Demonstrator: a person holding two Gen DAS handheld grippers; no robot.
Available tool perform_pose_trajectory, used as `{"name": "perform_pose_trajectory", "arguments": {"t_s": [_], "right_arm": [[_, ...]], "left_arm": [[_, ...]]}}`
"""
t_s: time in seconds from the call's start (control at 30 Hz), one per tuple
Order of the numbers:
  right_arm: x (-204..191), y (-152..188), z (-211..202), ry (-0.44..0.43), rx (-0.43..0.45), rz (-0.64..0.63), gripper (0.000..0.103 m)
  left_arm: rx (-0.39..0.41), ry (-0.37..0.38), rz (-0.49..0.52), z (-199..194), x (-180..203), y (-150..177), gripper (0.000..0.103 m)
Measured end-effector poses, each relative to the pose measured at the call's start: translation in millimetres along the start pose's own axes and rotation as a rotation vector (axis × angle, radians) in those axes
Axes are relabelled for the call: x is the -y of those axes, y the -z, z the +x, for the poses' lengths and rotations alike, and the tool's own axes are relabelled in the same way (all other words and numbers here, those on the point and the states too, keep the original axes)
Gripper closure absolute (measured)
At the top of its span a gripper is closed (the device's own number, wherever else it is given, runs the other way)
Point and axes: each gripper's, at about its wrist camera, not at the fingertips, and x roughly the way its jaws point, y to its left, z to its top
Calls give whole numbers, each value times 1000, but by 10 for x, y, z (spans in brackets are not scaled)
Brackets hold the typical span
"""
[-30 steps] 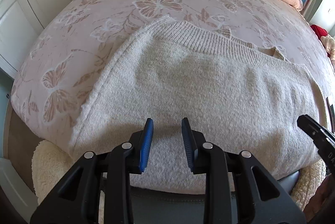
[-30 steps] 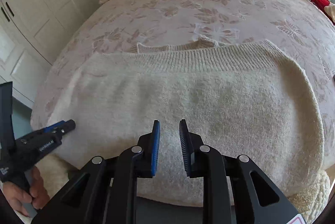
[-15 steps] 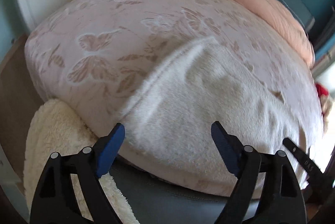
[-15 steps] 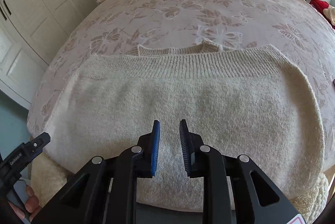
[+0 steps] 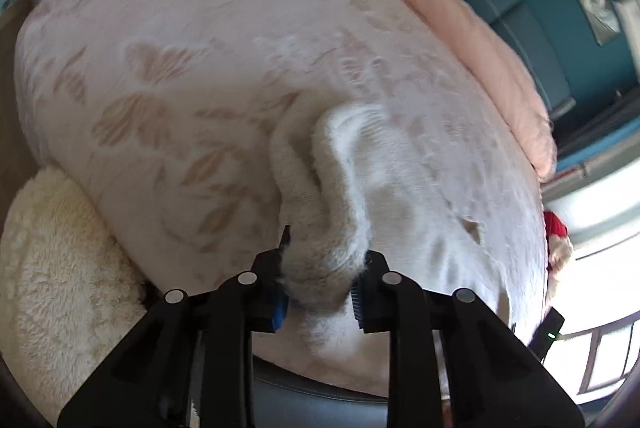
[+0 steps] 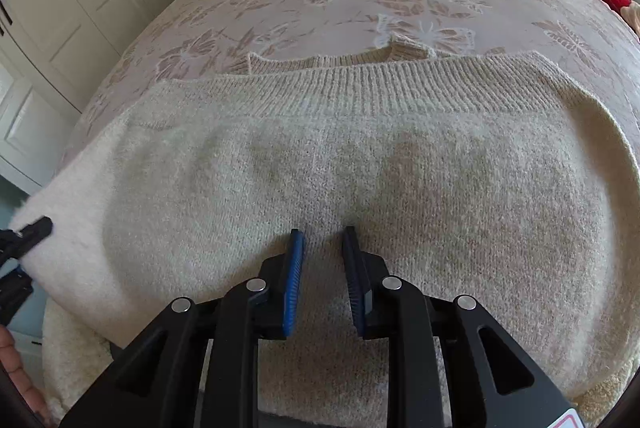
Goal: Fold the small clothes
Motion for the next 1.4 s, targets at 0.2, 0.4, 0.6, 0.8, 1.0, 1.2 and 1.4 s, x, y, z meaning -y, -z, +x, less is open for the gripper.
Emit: {"name": "perform_pose_trajectory", "arguments": {"t_s": [0.2,0.4,0.6,0.8,1.0,1.2,1.4], "right_arm": [[231,29,-402,-36,105,65,83],[1170,314,-975,-27,129,234,73],[1746,639,-1350,-80,147,370,44],[1483,446,-1222,-310,88,408,31],[1042,115,-837,-335,-33,360,23],[830,-30,-804,-359,-56,334,19],[690,-119,-773,-236,-14,177,83]], "left_arm": [[35,242,406,-444,1639,401,82],[-125,227,689,313,2492,1272,76],[-184,198,734,454,1986,1729,50],[-95,-7,731,285,1301,1634,22],[-158,-111,713,679,1110,1589,22],[-186,-111,658,726,945,1555,29],[-225,-36,549,738,816,1382,87]]}}
